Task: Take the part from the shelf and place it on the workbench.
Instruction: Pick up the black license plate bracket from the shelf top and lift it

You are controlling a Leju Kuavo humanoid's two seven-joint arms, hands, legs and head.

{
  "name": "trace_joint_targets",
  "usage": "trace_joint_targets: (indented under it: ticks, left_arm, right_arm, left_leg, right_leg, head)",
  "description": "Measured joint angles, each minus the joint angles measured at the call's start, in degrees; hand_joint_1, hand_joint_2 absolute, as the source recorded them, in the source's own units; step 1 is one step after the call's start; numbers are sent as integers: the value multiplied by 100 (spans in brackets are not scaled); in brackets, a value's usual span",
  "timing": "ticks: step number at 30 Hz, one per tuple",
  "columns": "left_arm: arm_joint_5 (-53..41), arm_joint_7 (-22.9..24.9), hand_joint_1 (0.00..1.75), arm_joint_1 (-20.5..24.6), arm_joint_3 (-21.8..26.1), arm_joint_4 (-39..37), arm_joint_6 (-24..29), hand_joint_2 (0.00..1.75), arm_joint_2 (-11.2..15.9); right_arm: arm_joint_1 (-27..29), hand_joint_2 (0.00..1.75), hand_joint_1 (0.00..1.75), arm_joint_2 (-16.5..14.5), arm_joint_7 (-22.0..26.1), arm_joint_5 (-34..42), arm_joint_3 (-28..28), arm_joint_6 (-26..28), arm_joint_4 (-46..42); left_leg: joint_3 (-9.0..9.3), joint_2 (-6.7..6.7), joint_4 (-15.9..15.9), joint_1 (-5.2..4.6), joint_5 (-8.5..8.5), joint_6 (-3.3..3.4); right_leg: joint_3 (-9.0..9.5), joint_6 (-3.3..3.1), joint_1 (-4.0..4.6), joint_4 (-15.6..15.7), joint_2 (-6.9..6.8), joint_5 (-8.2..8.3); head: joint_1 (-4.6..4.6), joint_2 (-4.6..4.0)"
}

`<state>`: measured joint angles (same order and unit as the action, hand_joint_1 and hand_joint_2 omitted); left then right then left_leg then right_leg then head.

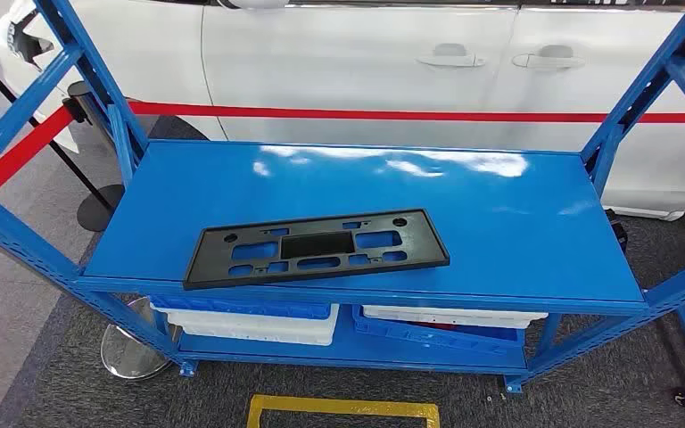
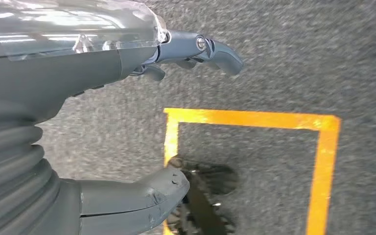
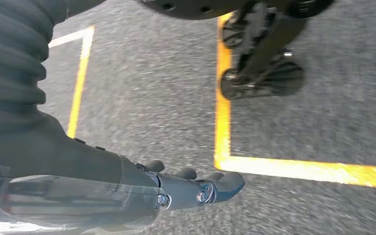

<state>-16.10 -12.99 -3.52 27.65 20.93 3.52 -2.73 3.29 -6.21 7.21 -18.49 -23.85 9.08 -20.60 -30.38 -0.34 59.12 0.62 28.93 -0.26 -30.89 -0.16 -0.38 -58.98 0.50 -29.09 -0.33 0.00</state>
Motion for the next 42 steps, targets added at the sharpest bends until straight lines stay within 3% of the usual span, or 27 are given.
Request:
trace_joint_targets:
  ticks: [11, 23, 31, 42]
  left_arm:
    - [-710, -558, 0, 140, 856, -126, 2, 0, -75]
    - [-1478, -1055, 0, 268, 1727, -293, -101, 0, -186]
    - [-1803, -1135, 0, 323, 2137, -374, -140, 0, -232]
    - [-2195, -1136, 0, 388, 2518, -467, -168, 0, -259]
  right_arm:
    - [-74, 175, 0, -85, 905, -143, -679, -62, -269]
    - [154, 175, 0, -440, 1846, 143, -826, -729, -2097]
    - [423, 175, 0, -640, 2205, 429, -664, -1062, -3716]
    - [723, 175, 0, -666, 2534, 645, 44, -1146, -5942]
  left_leg:
    - [-3, 0, 0, -1, 0, 0]
    - [5, 0, 0, 2, -2, -1]
    - [4, 0, 0, 0, -3, -1]
    - [3, 0, 2, -2, -4, 1]
  right_leg:
    - [-1, 0, 0, 0, -1, 0]
    - [-2, 1, -1, 0, -2, 1]
    - [-2, 2, 0, -1, -2, 2]
    - [-2, 3, -2, -1, -3, 3]
  head:
    - [0, 0]
    - [-1, 0]
    - [0, -1]
    - [-1, 0]
